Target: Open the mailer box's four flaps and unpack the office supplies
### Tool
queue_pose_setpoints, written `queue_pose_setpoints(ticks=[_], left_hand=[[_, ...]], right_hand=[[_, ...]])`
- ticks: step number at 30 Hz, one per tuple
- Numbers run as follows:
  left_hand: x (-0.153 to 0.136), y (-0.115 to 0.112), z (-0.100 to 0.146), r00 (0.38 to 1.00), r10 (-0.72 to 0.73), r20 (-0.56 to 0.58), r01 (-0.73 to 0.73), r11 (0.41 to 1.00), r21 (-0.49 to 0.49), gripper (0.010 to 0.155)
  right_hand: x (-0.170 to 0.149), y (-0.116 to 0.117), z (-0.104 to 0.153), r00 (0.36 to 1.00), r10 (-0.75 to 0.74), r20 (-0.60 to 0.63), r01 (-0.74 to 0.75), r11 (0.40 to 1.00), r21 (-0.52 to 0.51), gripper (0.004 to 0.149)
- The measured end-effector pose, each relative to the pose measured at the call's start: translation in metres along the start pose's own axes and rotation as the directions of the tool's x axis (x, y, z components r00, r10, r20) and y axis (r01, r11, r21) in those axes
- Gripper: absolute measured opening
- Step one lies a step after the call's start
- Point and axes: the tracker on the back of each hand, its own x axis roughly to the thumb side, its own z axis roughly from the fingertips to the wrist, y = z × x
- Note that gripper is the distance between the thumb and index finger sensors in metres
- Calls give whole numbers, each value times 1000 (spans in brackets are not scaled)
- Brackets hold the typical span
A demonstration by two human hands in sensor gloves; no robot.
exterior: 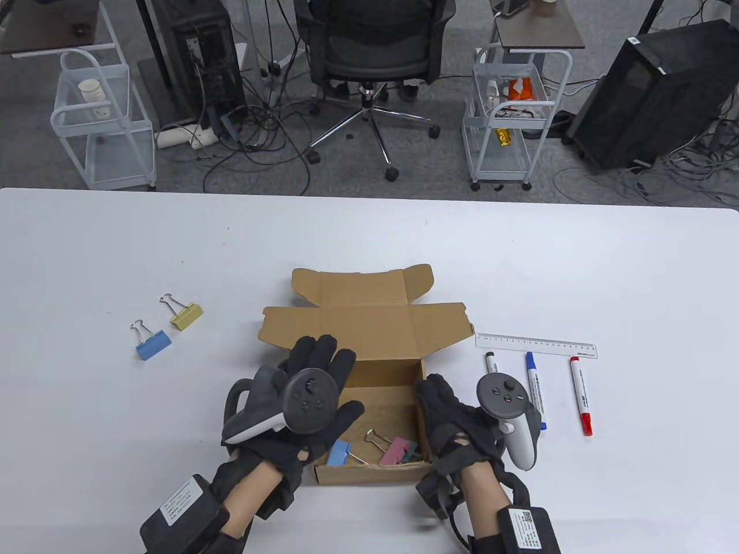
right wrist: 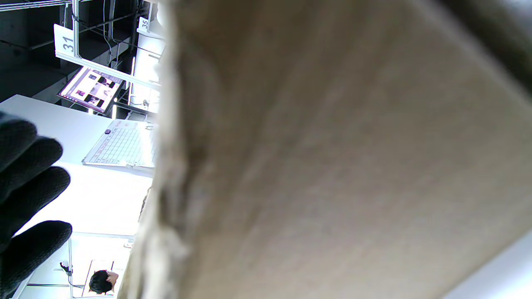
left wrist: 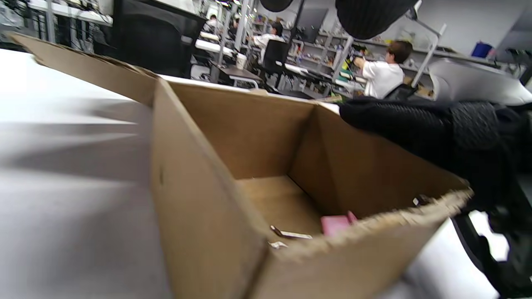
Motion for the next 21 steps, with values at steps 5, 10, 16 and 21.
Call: queue_pose_setpoints(ticks=[5, 10, 16, 21], left_hand=[[15, -10, -14, 1000, -21, 12, 22, 997, -72, 76], [23, -19, -25, 1000, -5, 22, 8, 992, -124, 75], [32, -29, -37, 999, 0, 34, 7, 979, -204, 74], [33, -37, -50, 999, 41, 4, -38, 956, -290, 73]], right_hand=[[0, 0, 0, 1000, 0, 0, 0, 1000, -1, 77], [0, 0, 0, 1000, 0, 0, 0, 1000, -1, 76], [0, 0, 0, 1000, 0, 0, 0, 1000, -2, 76], [0, 0, 0, 1000, -1, 0, 1, 1000, -4, 77]])
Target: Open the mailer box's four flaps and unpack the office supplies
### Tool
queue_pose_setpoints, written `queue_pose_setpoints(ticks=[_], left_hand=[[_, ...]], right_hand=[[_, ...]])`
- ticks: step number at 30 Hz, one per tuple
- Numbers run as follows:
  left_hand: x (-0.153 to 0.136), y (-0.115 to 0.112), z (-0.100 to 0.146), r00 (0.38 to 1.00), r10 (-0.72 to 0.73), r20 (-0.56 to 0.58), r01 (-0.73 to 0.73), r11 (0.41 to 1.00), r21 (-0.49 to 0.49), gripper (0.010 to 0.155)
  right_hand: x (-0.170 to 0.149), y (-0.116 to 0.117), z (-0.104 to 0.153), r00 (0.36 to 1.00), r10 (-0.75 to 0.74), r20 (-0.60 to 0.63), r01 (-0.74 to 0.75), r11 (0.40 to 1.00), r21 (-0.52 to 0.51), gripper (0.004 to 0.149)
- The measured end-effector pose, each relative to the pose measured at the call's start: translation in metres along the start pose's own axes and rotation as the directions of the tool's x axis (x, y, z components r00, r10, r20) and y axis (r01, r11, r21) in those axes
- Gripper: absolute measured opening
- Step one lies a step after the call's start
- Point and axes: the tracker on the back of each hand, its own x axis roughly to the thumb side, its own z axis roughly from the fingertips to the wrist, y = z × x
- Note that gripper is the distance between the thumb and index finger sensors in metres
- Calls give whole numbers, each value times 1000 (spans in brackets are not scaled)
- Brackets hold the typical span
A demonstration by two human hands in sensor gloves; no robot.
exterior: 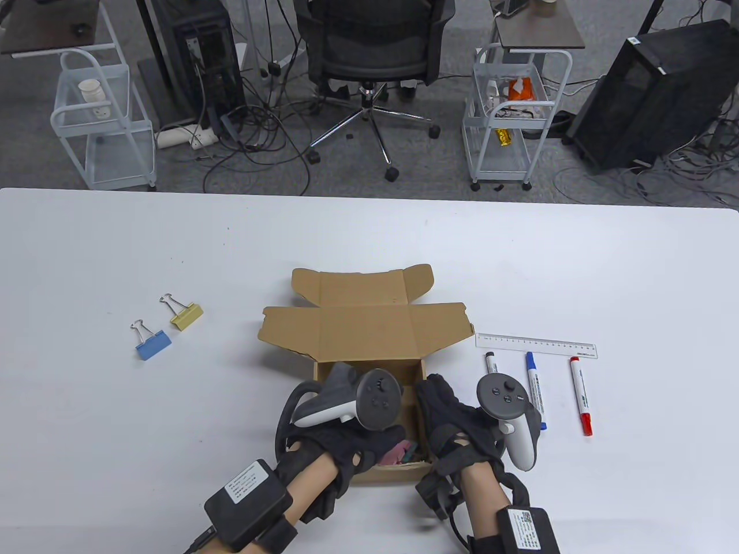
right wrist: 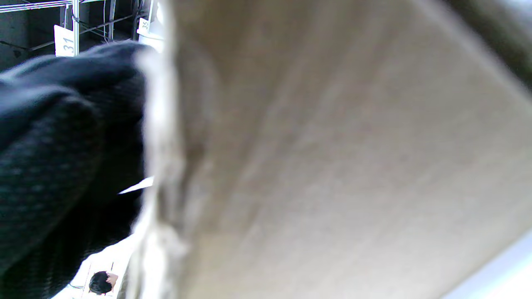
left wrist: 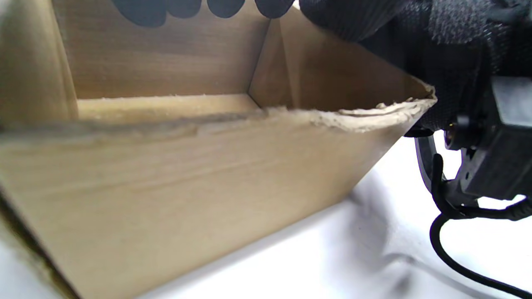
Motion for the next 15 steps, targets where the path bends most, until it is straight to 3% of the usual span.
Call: queue_pose_setpoints(ticks=[10, 15], left_hand=[[-12, -12, -24, 994, 69, -88, -88, 967, -238, 73], [-17, -18, -33, 989, 76, -124, -108, 954, -280, 73]], right_hand=[[0, 0, 0, 1000, 3, -1, -3, 1000, -3, 76], [-1, 0, 0, 1000, 3, -1, -3, 1000, -6, 77]])
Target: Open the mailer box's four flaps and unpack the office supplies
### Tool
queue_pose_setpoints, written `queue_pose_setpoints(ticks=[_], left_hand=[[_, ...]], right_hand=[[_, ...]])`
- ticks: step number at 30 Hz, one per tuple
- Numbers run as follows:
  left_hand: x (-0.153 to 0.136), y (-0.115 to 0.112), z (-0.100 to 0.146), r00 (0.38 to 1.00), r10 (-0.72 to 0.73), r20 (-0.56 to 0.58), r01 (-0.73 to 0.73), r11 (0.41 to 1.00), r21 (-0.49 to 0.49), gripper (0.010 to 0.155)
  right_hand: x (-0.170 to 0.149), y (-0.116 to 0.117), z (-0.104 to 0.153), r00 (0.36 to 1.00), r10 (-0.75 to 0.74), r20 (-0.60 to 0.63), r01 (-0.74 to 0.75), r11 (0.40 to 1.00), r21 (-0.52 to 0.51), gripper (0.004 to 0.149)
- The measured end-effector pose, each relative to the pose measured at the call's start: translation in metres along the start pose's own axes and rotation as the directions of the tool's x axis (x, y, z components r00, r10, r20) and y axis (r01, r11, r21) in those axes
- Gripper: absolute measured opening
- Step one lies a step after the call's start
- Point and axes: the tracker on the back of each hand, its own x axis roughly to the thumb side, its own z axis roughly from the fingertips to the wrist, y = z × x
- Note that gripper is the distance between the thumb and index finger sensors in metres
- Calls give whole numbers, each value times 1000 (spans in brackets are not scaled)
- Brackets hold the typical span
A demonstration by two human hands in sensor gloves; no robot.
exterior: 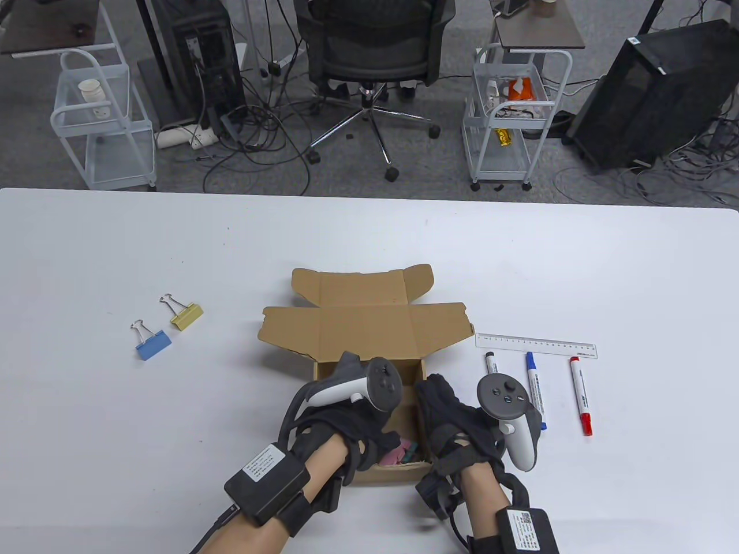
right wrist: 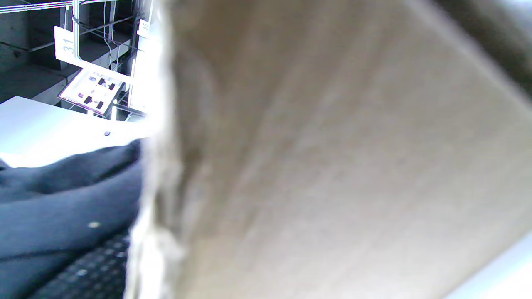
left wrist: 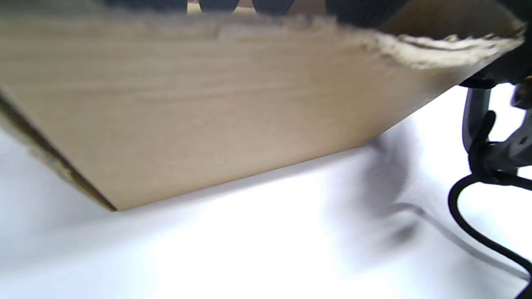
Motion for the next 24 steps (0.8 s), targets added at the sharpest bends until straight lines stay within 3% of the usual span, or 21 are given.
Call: queue_pose_setpoints(ticks=[7, 24], left_hand=[[2, -9, -15, 999, 39, 31, -36, 995, -88, 71], [1, -12, -18, 982, 134, 135, -117, 985, -128, 67]], right_hand=[[0, 0, 0, 1000, 1, 0, -1, 1000, 3, 76], [0, 0, 0, 1000, 10, 2, -10, 1000, 2, 76]])
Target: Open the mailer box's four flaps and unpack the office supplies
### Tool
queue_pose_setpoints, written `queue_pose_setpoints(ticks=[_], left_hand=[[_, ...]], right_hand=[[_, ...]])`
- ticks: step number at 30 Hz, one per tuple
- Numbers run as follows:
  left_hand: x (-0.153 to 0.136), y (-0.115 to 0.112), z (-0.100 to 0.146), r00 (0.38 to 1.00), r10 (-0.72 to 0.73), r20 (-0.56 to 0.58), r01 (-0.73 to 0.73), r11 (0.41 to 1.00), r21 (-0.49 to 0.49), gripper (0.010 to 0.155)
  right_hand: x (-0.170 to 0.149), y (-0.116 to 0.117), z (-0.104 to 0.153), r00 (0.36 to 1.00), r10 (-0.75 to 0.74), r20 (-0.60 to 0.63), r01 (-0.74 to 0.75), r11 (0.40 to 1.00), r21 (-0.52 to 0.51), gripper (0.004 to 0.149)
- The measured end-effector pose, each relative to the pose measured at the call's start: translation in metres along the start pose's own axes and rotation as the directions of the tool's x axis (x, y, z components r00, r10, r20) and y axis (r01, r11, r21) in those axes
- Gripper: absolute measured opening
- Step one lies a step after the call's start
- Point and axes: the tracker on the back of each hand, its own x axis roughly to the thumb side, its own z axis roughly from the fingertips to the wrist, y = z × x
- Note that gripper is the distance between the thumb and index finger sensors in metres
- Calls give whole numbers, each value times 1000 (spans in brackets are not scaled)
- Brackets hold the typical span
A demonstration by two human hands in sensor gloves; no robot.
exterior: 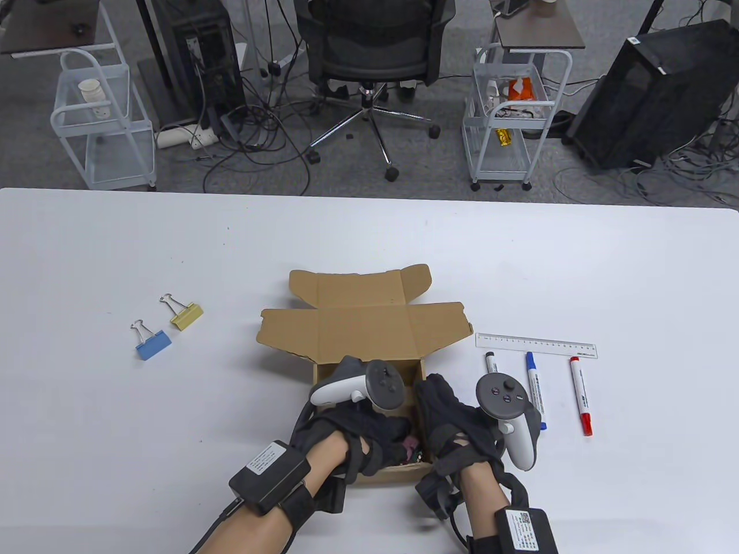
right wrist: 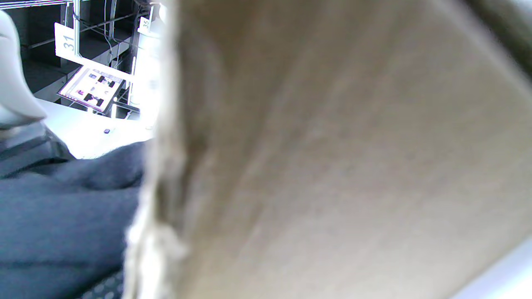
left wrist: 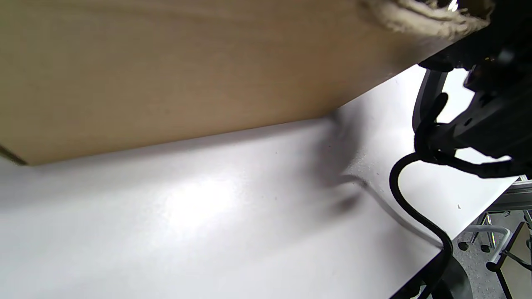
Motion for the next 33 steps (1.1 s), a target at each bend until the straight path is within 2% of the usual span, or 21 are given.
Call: queue_pose_setpoints(ticks=[4, 11, 14, 16, 21, 25, 29, 33], left_hand=[[3, 0, 0, 1000, -5, 2, 5, 1000, 0, 65], [4, 3, 10, 986, 66, 152, -61, 998, -35, 58], [2, 7, 18, 955, 161, 247, -153, 987, -52, 64], [0, 8, 23, 930, 217, 298, -209, 976, -61, 74], [4, 4, 28, 924, 187, 334, -170, 982, -80, 92], [12, 0, 25, 957, 87, 276, -84, 996, -20, 76], [13, 1, 25, 968, 94, 234, -115, 991, 76, 57], [9, 5, 31, 964, 85, 252, -130, 977, 170, 51]], right_hand=[[0, 0, 0, 1000, 2, 0, -2, 1000, -1, 76], [1, 0, 0, 1000, 1, 1, -1, 1000, 2, 76], [0, 0, 0, 1000, 1, 1, -1, 1000, 0, 76], [1, 0, 0, 1000, 4, 1, -4, 1000, 1, 76], [1, 0, 0, 1000, 3, 1, -3, 1000, -1, 76], [1, 0, 0, 1000, 2, 0, -2, 1000, -2, 76], [1, 0, 0, 1000, 0, 0, 0, 1000, -2, 76], [1, 0, 0, 1000, 1, 1, -1, 1000, 0, 76]])
